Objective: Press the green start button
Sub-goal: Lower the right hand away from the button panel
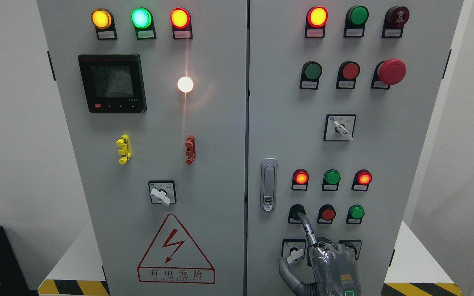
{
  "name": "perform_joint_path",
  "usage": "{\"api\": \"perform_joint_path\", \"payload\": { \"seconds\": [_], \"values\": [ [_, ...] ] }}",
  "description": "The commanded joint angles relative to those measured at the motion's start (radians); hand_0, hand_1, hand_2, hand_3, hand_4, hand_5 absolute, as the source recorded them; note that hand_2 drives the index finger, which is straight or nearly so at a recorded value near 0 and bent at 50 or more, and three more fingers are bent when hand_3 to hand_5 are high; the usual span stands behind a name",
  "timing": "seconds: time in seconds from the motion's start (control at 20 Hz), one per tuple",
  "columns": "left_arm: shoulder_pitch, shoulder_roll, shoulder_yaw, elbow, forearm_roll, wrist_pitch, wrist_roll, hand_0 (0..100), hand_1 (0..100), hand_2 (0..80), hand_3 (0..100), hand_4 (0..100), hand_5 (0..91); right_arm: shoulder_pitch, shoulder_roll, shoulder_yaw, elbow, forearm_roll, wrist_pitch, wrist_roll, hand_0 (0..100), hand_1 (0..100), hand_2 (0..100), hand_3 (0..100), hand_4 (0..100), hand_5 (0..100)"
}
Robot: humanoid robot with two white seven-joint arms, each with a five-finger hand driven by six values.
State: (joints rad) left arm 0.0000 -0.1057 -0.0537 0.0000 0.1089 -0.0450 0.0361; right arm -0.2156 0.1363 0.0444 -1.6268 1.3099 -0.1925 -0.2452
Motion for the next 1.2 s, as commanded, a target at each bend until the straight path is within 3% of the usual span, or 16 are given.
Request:
{"api": "perform_joint_path", "payload": {
  "seconds": [0.0,0.35,0.75,1.15],
  "values": [
    [-0.023,0.000,0.000,-0.028,0.000,0.001,-0.001,12,56,0.0,0,0,0.0,-0.002,0.000,0.002,-0.002,-0.015,-0.007,0.003,38,34,0,91,85,100],
    [-0.023,0.000,0.000,-0.028,0.000,0.001,-0.001,12,56,0.0,0,0,0.0,0.012,0.005,0.005,-0.057,-0.069,-0.034,0.001,41,36,0,90,84,100],
    [-0.023,0.000,0.000,-0.028,0.000,0.001,-0.001,12,56,0.0,0,0,0.0,0.099,0.005,0.009,-0.154,-0.147,-0.050,0.004,45,37,0,90,83,99],
    [-0.023,0.000,0.000,-0.028,0.000,0.001,-0.001,12,56,0.0,0,0,0.0,0.203,0.005,0.048,-0.264,-0.326,-0.062,0.009,52,33,0,81,76,84]
  ]
}}
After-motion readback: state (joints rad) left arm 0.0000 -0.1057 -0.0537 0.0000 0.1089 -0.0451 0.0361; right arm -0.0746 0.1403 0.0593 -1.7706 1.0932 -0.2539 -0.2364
